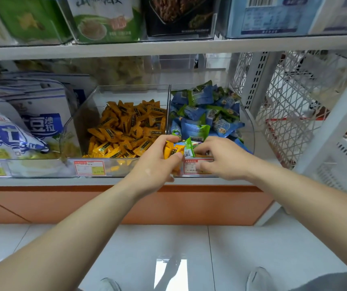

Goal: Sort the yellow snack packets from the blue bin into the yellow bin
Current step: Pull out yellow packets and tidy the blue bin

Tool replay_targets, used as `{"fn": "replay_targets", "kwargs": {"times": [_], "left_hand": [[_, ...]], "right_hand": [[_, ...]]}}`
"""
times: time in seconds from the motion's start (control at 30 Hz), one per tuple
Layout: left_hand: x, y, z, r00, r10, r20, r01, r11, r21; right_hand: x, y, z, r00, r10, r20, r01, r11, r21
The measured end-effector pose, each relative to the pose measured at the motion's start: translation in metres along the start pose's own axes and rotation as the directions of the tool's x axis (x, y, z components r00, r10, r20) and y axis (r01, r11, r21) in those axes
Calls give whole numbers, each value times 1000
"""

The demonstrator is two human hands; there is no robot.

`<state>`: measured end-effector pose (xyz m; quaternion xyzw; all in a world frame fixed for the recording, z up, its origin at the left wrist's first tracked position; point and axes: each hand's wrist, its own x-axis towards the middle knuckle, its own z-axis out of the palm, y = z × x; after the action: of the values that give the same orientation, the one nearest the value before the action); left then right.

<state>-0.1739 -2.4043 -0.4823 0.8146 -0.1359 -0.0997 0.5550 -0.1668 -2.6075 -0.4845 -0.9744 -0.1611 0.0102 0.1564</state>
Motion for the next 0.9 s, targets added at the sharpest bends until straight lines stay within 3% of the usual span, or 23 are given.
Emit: {"fn": "replay_targets", "kwargs": {"times": [0.1,0.27,0.47,0.63,0.73,0.77,0.83,0.9], "left_hand": [[0,1,-1,997,-66,48,73,985,-159],[3,2,0,991,-126,52,135,962,-239],[2,8,4,999,12,-47,-21,980,-196],[0,23,23,985,169,-28,-171,967,-191],[4,24,25,974,216,-64,-222,969,-110],[6,23,22,974,214,-68,-218,974,-55],[8,19,16,978,200,-63,-198,979,49],[9,15,10,982,182,-57,-177,981,75]], "right_hand": [[1,4,-4,1000,-3,-22,5,995,95],[-3,10,-19,995,62,-71,-41,964,264],[-18,7,-60,970,82,-231,7,933,360],[-17,-20,-56,964,77,-253,133,685,716],[-15,-14,-58,968,145,-205,104,513,852],[-15,-7,-60,959,195,-206,80,511,856],[-17,8,-57,958,223,-183,-17,677,736],[-19,19,-43,991,119,-62,-93,942,322]]}}
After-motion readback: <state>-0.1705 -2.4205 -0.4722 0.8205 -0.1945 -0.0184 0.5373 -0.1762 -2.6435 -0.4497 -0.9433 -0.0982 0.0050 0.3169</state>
